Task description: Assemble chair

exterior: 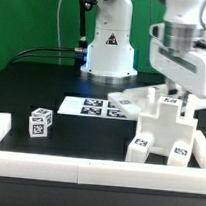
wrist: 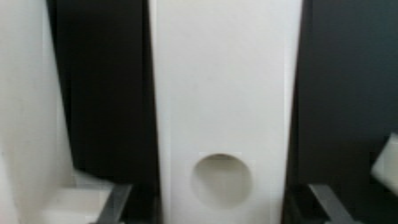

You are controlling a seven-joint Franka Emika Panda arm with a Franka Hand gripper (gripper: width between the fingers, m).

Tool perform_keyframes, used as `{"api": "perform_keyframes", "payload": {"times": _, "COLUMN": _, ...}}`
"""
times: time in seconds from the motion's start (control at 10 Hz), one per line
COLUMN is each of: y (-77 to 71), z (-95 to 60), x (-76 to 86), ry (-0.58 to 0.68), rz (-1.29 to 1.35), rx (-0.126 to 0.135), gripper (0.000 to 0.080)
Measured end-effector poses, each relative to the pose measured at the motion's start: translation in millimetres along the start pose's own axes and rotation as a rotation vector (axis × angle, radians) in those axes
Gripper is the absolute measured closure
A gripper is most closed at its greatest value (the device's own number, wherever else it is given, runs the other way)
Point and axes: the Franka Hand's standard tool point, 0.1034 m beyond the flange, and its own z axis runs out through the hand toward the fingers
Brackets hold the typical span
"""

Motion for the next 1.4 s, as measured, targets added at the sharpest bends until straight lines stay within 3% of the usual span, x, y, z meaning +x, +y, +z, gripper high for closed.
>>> {"api": "perform_keyframes", "payload": {"times": 0.1, "y": 1.5, "z": -1.5, "x": 9.4, "ry": 0.016, "rz": 0.078, "rx": 0.024, "gripper": 0.0514}}
{"api": "perform_keyframes", "payload": {"times": 0.2, "y": 0.9, "z": 0.6, "x": -5.4, "ry": 0.015, "rz": 0.109, "rx": 0.022, "gripper": 0.0514}}
{"api": "perform_keyframes", "payload": {"times": 0.5, "y": 2.7, "z": 2.8, "x": -4.2, "ry": 0.013, "rz": 0.061, "rx": 0.018, "gripper": 0.0514}}
{"api": "perform_keyframes", "payload": {"times": 0.7, "y": 15.0, "z": -0.7, "x": 35.0, "ry": 0.005, "rz": 0.090, "rx": 0.022, "gripper": 0.0514}}
{"api": "perform_keyframes", "payload": {"times": 0.8, "y": 21.1, "z": -2.0, "x": 49.3, "ry": -0.002, "rz": 0.127, "rx": 0.009, "gripper": 0.0514}}
{"api": "perform_keyframes", "payload": {"times": 0.9, "y": 21.6, "z": -4.3, "x": 60.8, "ry": 0.010, "rz": 0.133, "rx": 0.024, "gripper": 0.0514}}
{"api": "perform_keyframes", "payload": {"times": 1.0, "y": 20.4, "z": -4.7, "x": 63.0, "ry": 0.025, "rz": 0.110, "rx": 0.043, "gripper": 0.0514}}
{"api": "perform_keyframes", "payload": {"times": 1.4, "y": 21.7, "z": -2.2, "x": 62.5, "ry": 0.025, "rz": 0.103, "rx": 0.034, "gripper": 0.0514}}
